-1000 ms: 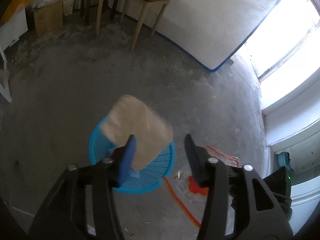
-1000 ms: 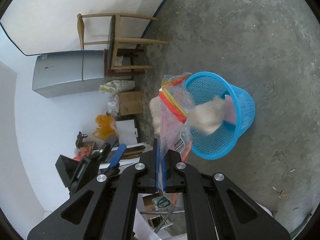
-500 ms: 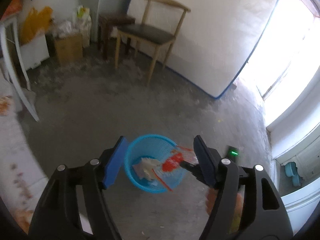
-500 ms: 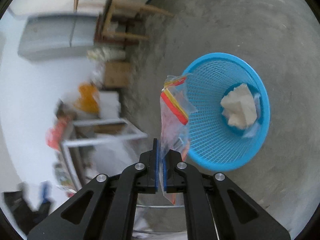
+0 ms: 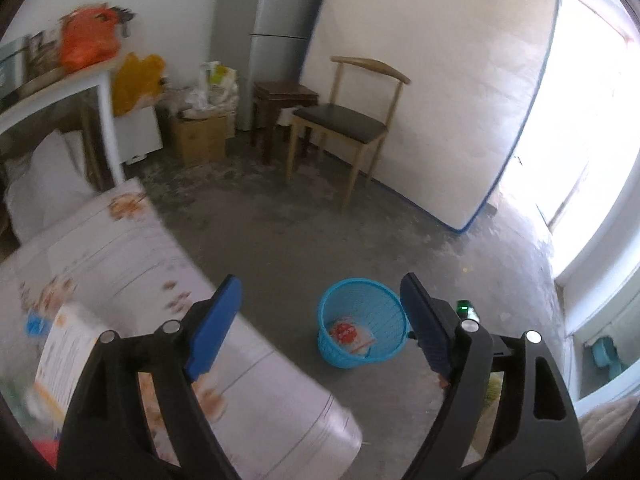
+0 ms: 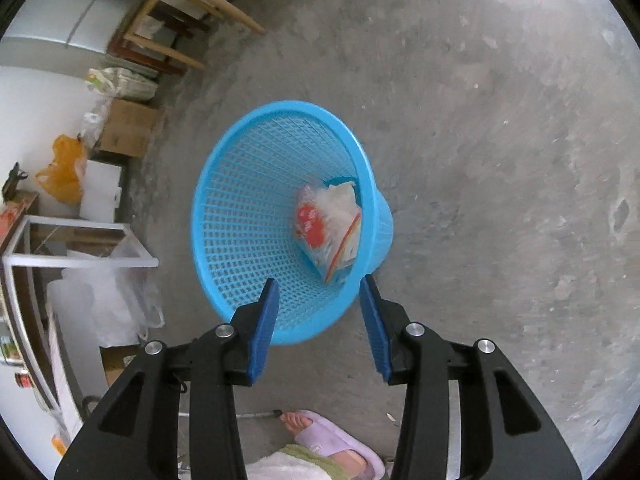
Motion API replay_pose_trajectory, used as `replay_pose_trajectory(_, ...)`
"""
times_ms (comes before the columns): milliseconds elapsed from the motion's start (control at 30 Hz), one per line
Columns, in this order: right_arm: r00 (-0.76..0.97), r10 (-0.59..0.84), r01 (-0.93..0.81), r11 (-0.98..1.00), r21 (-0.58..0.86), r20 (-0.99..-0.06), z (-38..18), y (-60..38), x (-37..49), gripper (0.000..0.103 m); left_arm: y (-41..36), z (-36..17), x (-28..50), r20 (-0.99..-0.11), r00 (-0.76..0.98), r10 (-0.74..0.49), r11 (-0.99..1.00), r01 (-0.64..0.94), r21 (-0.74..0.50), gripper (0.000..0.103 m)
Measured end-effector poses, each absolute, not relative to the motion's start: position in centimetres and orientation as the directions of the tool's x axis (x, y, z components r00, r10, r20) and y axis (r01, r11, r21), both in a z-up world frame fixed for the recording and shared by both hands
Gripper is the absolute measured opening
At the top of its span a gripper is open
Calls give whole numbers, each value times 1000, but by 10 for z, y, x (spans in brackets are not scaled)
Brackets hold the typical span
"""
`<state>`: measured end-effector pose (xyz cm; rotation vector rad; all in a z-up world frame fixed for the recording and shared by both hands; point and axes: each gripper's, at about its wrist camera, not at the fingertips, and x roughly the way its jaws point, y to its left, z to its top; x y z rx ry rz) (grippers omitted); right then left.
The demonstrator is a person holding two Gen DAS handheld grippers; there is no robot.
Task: Collect trash
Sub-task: 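Move left tool to red snack bag while right tool reaches tin can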
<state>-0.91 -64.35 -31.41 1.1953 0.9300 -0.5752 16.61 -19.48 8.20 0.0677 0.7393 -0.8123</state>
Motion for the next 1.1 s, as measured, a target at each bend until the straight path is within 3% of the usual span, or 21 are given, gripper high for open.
replay_pose_trajectory(300,635,24,676,467,570,-772,-212,-599,-34,55,-55,125,131,-509,685,-522,839,518,-164,81)
replay_pose_trajectory(533,732,115,433,682,589,-671,-121,-523,5,62,62,134,98,-454,823,-341,940,290,-179,82)
replay_pose_trajectory(867,751,353,-27,861,508,-558,-26,-370,50,75,147,81,55,-516,835,-189,972,85,-219,82)
replay_pose_trajectory(1100,659,491,-269,861,432,-569,-7,-266,58,81,181,19,52,-599,767,-230,950,42,-311,82)
